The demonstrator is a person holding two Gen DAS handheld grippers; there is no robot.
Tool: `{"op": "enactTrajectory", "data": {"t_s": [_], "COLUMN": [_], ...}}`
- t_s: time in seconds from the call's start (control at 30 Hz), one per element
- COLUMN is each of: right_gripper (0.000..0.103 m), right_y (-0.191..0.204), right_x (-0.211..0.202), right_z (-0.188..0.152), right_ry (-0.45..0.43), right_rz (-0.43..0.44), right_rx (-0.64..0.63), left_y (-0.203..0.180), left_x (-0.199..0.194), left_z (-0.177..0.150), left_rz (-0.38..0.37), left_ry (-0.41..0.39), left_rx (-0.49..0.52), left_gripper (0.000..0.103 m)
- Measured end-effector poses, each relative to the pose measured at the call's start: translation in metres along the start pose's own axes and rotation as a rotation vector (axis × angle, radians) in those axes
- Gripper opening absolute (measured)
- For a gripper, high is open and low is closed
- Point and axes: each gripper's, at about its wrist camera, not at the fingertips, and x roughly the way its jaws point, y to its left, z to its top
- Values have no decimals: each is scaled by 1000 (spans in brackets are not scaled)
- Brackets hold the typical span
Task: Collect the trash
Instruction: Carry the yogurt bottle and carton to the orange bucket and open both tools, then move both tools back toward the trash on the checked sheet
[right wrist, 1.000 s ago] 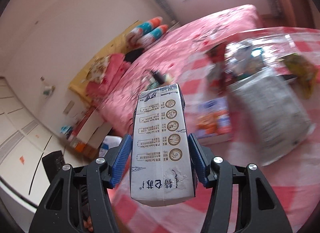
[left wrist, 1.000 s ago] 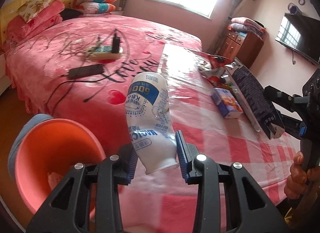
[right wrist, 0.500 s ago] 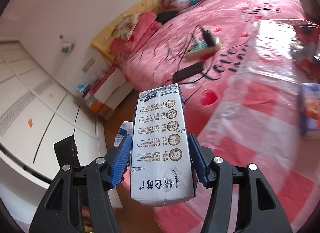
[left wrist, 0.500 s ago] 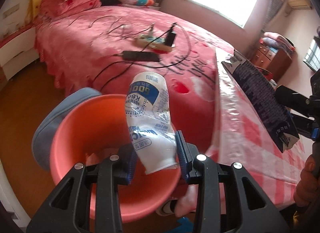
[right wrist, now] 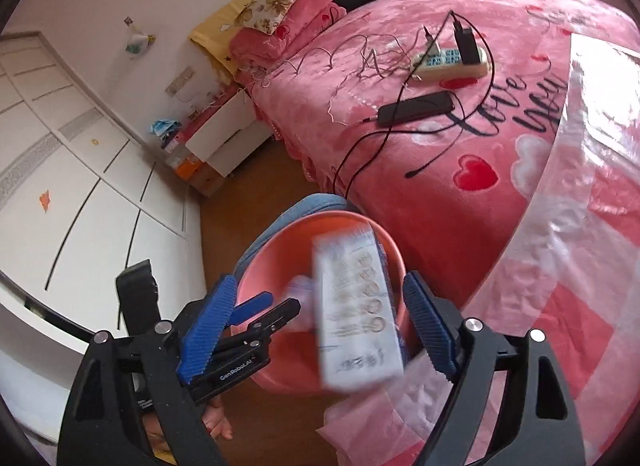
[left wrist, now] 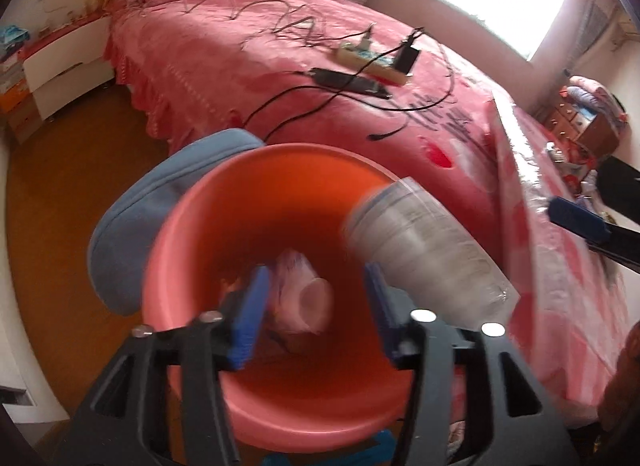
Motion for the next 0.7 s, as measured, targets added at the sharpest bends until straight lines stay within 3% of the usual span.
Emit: {"op": "enactTrajectory", "data": {"t_s": [0.27, 0.7], "right_gripper": [89, 89], "right_y": [-19, -22], "right_x": [-37, -77], "right_z": [-11, -37], "right_ry": [-80, -185], "right_rz": [-108, -205], "right_rx": [-5, -89], "left_y": [0, -39], "left_x": [0, -9], "left_z": [2, 8], "left_rz": [48, -6], "left_ry": [-18, -30], "left_rx": [13, 68], "left_gripper": [76, 78]}}
